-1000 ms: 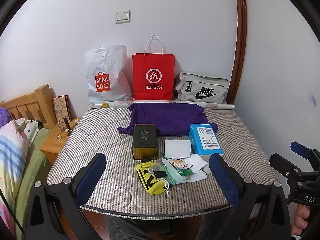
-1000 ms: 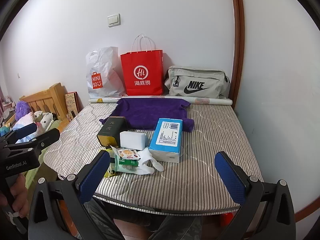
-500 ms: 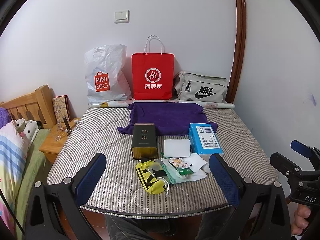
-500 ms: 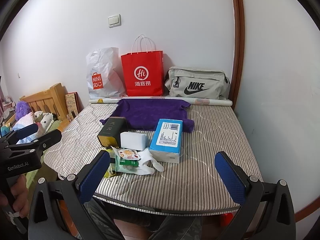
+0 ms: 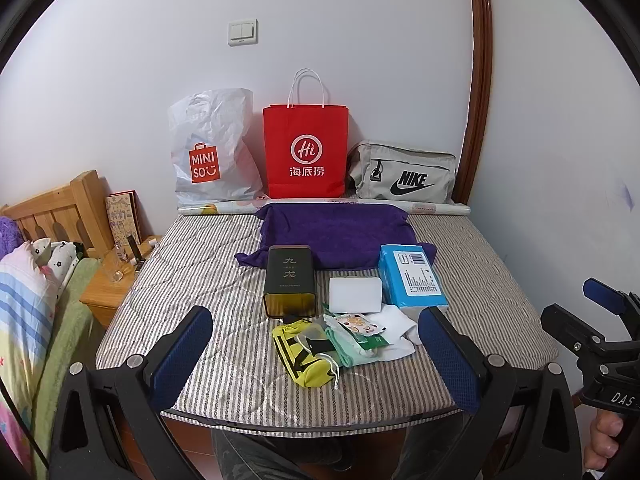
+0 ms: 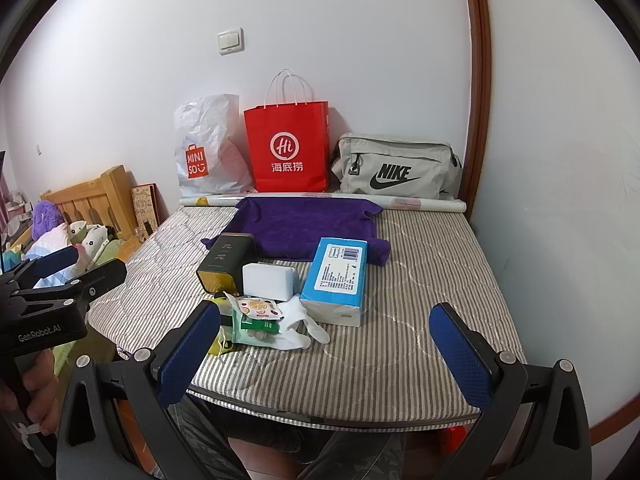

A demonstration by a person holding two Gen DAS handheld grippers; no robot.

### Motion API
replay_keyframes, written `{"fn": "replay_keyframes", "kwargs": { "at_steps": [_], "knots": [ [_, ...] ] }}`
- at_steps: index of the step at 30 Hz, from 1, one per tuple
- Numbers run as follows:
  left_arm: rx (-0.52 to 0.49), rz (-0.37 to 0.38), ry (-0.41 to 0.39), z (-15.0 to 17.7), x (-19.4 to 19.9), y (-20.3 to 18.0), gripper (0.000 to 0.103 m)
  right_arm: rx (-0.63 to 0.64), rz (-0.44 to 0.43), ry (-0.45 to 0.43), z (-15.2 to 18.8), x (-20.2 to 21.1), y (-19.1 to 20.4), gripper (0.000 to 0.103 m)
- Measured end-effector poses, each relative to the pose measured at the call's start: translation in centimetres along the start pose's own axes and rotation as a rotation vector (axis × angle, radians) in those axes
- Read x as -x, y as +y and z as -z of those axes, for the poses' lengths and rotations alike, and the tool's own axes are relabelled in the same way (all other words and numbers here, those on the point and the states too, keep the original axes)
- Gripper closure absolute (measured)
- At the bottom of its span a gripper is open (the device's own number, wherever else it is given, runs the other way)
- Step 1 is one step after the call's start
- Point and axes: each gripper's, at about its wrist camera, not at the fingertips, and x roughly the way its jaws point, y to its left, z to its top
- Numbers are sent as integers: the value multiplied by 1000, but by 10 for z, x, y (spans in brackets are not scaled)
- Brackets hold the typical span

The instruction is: Organize soft objects

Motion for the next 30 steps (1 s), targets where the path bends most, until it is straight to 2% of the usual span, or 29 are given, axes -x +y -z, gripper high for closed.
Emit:
{"fn": "replay_keyframes", "kwargs": {
  "at_steps": [21,25,30],
  "knots": [
    [8,-20,19,1,-8,8,0,29,-16,19,1,-9,7,0],
    [17,-55,47,1,-21,18,0,37,-38,55,3,-23,10,0],
    [50,-44,123,6,-52,35,0,39,-41,102,9,-41,11,0]
  ]
}}
